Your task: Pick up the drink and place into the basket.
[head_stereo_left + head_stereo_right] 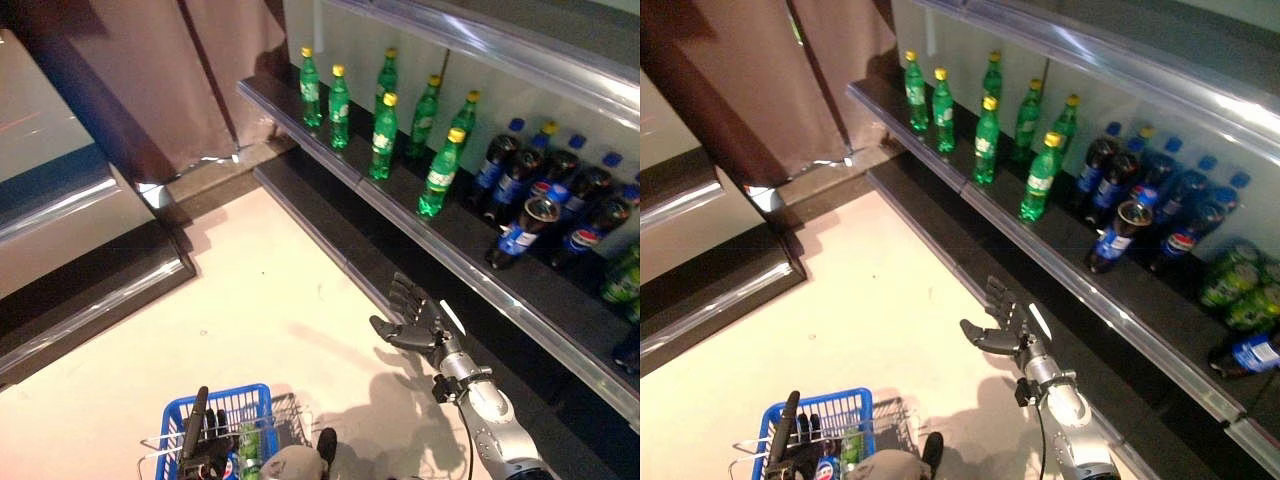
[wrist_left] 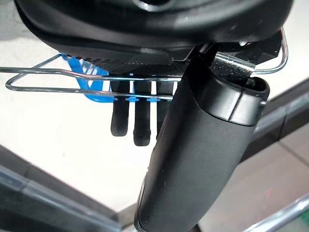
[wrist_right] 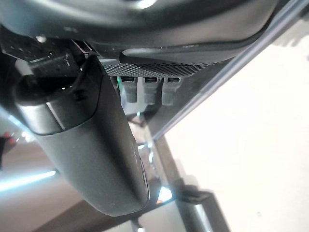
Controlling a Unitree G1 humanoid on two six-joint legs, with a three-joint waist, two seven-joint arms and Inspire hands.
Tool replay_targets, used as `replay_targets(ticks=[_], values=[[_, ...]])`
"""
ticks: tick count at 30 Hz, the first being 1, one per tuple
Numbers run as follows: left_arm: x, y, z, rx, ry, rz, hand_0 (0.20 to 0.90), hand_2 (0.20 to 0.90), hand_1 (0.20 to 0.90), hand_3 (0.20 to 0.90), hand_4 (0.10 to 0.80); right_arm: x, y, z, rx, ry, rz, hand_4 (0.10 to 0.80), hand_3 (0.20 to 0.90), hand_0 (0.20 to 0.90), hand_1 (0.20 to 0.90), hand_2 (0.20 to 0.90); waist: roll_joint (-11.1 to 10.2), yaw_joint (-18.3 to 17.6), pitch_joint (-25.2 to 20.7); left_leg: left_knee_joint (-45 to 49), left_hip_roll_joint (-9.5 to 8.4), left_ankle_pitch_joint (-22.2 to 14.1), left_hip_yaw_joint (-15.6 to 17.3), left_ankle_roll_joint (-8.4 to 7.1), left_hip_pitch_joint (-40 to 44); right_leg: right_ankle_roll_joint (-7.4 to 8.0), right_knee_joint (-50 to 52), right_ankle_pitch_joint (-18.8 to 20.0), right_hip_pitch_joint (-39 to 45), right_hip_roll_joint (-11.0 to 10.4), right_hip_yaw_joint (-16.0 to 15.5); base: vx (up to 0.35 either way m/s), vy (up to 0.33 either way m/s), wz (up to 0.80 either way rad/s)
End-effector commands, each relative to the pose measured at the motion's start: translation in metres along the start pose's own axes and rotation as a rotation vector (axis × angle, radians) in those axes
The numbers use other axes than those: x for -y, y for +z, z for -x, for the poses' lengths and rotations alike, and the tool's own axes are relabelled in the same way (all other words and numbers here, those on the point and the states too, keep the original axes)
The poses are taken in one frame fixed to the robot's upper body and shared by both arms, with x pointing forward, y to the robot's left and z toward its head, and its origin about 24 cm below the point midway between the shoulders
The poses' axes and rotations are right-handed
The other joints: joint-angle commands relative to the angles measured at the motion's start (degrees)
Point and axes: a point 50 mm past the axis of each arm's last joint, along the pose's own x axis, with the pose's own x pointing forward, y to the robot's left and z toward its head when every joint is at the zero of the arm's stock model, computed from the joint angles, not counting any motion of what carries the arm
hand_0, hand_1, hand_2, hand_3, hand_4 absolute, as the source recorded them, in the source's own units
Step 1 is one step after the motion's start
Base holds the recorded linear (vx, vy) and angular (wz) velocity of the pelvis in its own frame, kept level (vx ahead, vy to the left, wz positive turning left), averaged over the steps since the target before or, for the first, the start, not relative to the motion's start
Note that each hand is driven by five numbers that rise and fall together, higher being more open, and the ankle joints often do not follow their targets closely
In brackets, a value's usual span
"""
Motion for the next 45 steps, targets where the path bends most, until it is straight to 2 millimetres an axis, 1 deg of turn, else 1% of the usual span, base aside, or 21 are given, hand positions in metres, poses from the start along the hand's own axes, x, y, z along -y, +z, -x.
replay_targets(ticks=[1, 3, 4, 6, 10, 11, 14, 17, 20, 22, 23, 26, 27, 29, 31, 33, 35, 38, 40, 43, 45], values=[[0.096, 0.044, -0.01, 0.148, -0.486, -0.07, 0.3, 0.3, 0.3, 0.2, 0.1, -0.019, 0.04, -0.009, 0.242, 0.049, 0.006, 0.8, 0.9, 0.9, 0.9, 0.9, -0.7, 0.3, -8.4, 2.5, -2.87, -2.8, -1.8, 0.2, 0.0, 2.61, 10.1, 18.8, -2.8, -5.0, 4.5, 0.162, 0.316, 0.39], [0.101, 0.042, -0.01, 0.14, -0.493, -0.081, 0.3, 0.3, 0.3, 0.2, 0.1, -0.017, 0.038, -0.006, 0.245, 0.034, 0.003, 0.8, 0.9, 0.9, 0.9, 0.9, -0.7, -0.5, -7.9, 2.4, -3.68, -3.3, -2.4, 1.01, 0.8, 2.16, 16.0, 19.2, -7.0, -4.6, 7.8, 0.155, 0.166, 0.4], [0.107, 0.038, -0.01, 0.127, -0.505, -0.091, 0.3, 0.3, 0.3, 0.2, 0.1, -0.014, 0.037, -0.004, 0.249, 0.015, -0.001, 0.8, 0.9, 0.9, 0.9, 0.9, -0.9, -1.6, -7.7, 2.0, -3.66, -3.4, -3.3, 1.03, 1.1, 1.17, 14.4, 17.6, -9.3, -1.3, 9.5, 0.203, 0.07, 0.32], [0.111, 0.034, -0.009, 0.113, -0.524, -0.103, 0.3, 0.3, 0.3, 0.2, 0.1, -0.008, 0.037, -0.002, 0.253, 0.005, -0.002, 0.8, 0.9, 0.9, 0.9, 0.9, -1.4, -2.7, -7.5, 2.1, -4.08, -3.7, -4.7, 0.8, 1.1, 0.49, 7.6, 15.8, -10.6, 1.8, 9.6, 0.24, -0.001, 0.57], [0.112, 0.034, -0.007, 0.101, -0.55, -0.131, 0.3, 0.3, 0.3, 0.2, 0.1, 0.001, 0.037, -0.003, 0.245, -0.007, -0.008, 0.8, 0.9, 0.9, 0.9, 0.9, -2.5, -4.6, -6.8, 2.4, -5.44, -6.1, -6.7, 0.35, 2.6, 2.12, -10.3, 17.2, -13.0, 5.7, 9.6, 0.324, -0.047, 0.44], [0.112, 0.033, -0.007, 0.085, -0.564, -0.16, 0.3, 0.3, 0.3, 0.2, 0.1, 0.006, 0.037, -0.002, 0.237, -0.024, -0.01, 0.8, 0.9, 0.9, 0.9, 0.9, -3.1, -5.8, -6.3, 2.2, -6.3, -7.3, -8.2, -0.08, 4.2, 3.35, -18.3, 20.0, -13.9, 8.1, 11.0, 0.377, -0.061, 0.15], [0.115, 0.025, -0.008, 0.047, -0.582, -0.206, 0.3, 0.3, 0.3, 0.2, 0.1, 0.012, 0.033, 0.002, 0.219, -0.047, -0.007, 0.8, 0.9, 0.9, 0.9, 0.9, -2.9, -8.8, -6.0, 1.7, -6.68, -8.3, -11.1, -0.4, 7.5, 4.05, -25.9, 24.1, -17.5, 12.0, 14.7, 0.437, -0.047, 0.77], [0.119, 0.02, -0.007, 0.045, -0.587, -0.231, 0.3, 0.3, 0.3, 0.2, 0.1, 0.012, 0.028, 0.007, 0.195, -0.018, -0.009, 0.8, 0.9, 0.9, 0.9, 0.9, -2.9, -10.3, -5.7, 2.7, -6.26, -10.6, -13.3, 0.16, 9.8, 4.78, -22.9, 24.7, -21.2, 12.2, 14.3, 0.478, -0.142, 0.87], [0.119, 0.015, -0.007, 0.031, -0.59, -0.245, 0.3, 0.3, 0.3, 0.2, 0.1, 0.009, 0.024, 0.009, 0.181, 0.0, -0.007, 0.8, 0.9, 0.9, 0.9, 0.9, -3.2, -10.9, -6.9, 4.6, -7.01, -12.7, -15.4, 0.78, 9.9, 3.23, -20.2, 24.0, -18.0, 11.9, 17.8, 0.366, -0.182, 0.41], [0.116, 0.017, -0.006, 0.028, -0.577, -0.242, 0.3, 0.3, 0.3, 0.2, 0.1, 0.009, 0.024, 0.009, 0.168, 0.019, -0.017, 0.8, 0.9, 0.9, 0.9, 0.9, -3.0, -10.7, -8.1, 6.8, -5.75, -13.7, -15.2, -0.07, 10.4, 2.06, -18.4, 22.1, -15.9, 11.3, 17.7, 0.44, -0.286, 0.6], [0.114, 0.017, -0.005, 0.026, -0.573, -0.239, 0.3, 0.3, 0.3, 0.2, 0.1, 0.008, 0.024, 0.01, 0.161, 0.028, -0.02, 0.8, 0.9, 0.9, 0.9, 0.9, -2.9, -10.6, -8.5, 8.2, -4.84, -13.1, -15.0, -0.93, 10.4, 1.38, -18.2, 21.0, -14.7, 11.1, 17.6, 0.415, -0.286, 0.58], [0.111, 0.018, 0.0, 0.03, -0.577, -0.231, 0.3, 0.3, 0.3, 0.2, 0.1, 0.007, 0.025, 0.012, 0.155, 0.048, -0.034, 0.8, 0.9, 0.9, 0.9, 0.9, -2.6, -10.1, -8.9, 18.6, -2.08, -5.0, -12.6, -4.24, 7.3, -0.5, -18.9, 17.8, -9.6, 10.3, 16.8, 0.318, -0.23, 0.47], [0.11, 0.017, 0.001, 0.023, -0.584, -0.229, 0.3, 0.3, 0.3, 0.2, 0.1, 0.007, 0.025, 0.013, 0.157, 0.046, -0.032, 0.8, 0.9, 0.9, 0.9, 0.9, -2.8, -10.2, -8.8, 23.6, -1.8, -2.8, -11.2, -4.7, 5.4, -1.06, -18.8, 16.9, -8.3, 10.0, 17.2, 0.286, -0.212, 0.13], [0.11, 0.019, 0.002, 0.026, -0.59, -0.218, 0.3, 0.3, 0.3, 0.2, 0.1, 0.006, 0.028, 0.015, 0.167, 0.053, -0.026, 0.8, 0.9, 0.9, 0.9, 0.9, -3.4, -10.3, -8.3, 34.3, -1.63, -1.1, -8.3, -4.82, 0.1, -2.24, -18.3, 15.4, -6.4, 9.2, 17.2, 0.228, -0.185, 0.22], [0.112, 0.019, 0.004, 0.022, -0.603, -0.213, 0.3, 0.3, 0.3, 0.2, 0.1, 0.006, 0.029, 0.016, 0.177, 0.061, -0.027, 0.8, 0.9, 0.9, 0.9, 0.9, -4.0, -10.1, -7.4, 40.5, -0.81, -2.0, -4.9, -3.63, -6.6, -3.5, -17.5, 13.7, -4.8, 8.9, 17.3, 0.19, -0.158, 0.32], [0.116, 0.018, 0.005, 0.01, -0.623, -0.217, 0.3, 0.3, 0.3, 0.2, 0.1, 0.005, 0.033, 0.013, 0.197, 0.056, -0.022, 0.8, 0.9, 0.9, 0.9, 0.9, -3.8, -9.3, -6.4, 35.4, 0.42, -3.7, -3.5, -2.28, -9.3, -3.62, -17.5, 12.5, -3.3, 9.3, 17.7, 0.194, -0.064, 0.26], [0.12, 0.016, 0.005, 0.002, -0.639, -0.214, 0.3, 0.3, 0.3, 0.2, 0.1, 0.001, 0.037, 0.007, 0.21, 0.058, -0.018, 0.8, 0.9, 0.9, 0.9, 0.9, -3.1, -8.4, -5.8, 23.2, 0.76, -4.2, -4.1, -2.35, -6.9, -3.15, -18.3, 11.4, -2.2, 9.9, 18.1, 0.227, 0.072, 0.2], [0.121, 0.011, 0.004, -0.017, -0.645, -0.206, 0.3, 0.3, 0.3, 0.2, 0.1, -0.001, 0.041, 0.005, 0.213, 0.049, -0.02, 0.8, 0.9, 0.9, 0.9, 0.9, -1.4, -7.8, -5.9, 7.0, 2.25, -1.2, -6.5, -4.82, -5.2, -3.02, -19.1, 10.4, -1.0, 11.3, 18.5, 0.243, 0.145, 0.18], [0.119, 0.007, 0.005, -0.024, -0.641, -0.207, 0.3, 0.3, 0.3, 0.2, 0.1, -0.001, 0.04, 0.007, 0.21, 0.046, -0.012, 0.8, 0.9, 0.9, 0.9, 0.9, -0.7, -7.2, -6.0, 0.2, 3.29, 2.8, -8.2, -7.17, -5.2, -2.68, -19.9, 9.7, 0.8, 11.7, 19.0, 0.281, 0.158, 0.09], [0.115, 0.003, 0.005, -0.029, -0.634, -0.208, 0.3, 0.3, 0.3, 0.2, 0.1, -0.001, 0.038, 0.012, 0.203, 0.043, -0.014, 0.8, 0.9, 0.9, 0.9, 0.9, -0.3, -6.5, -5.7, -1.8, 3.71, 6.7, -10.2, -8.69, -7.3, -2.54, -20.5, 8.7, 3.0, 11.9, 20.7, 0.253, 0.203, -0.18], [0.111, 0.002, 0.005, -0.029, -0.622, -0.192, 0.3, 0.3, 0.3, 0.2, 0.1, 0.001, 0.035, 0.012, 0.195, 0.037, -0.017, 0.8, 0.9, 0.9, 0.9, 0.9, -0.5, -6.2, -5.7, -0.5, 3.11, 5.6, -11.5, -8.64, -8.0, -2.27, -20.7, 8.2, 3.9, 11.2, 21.7, 0.233, 0.274, -0.54]])
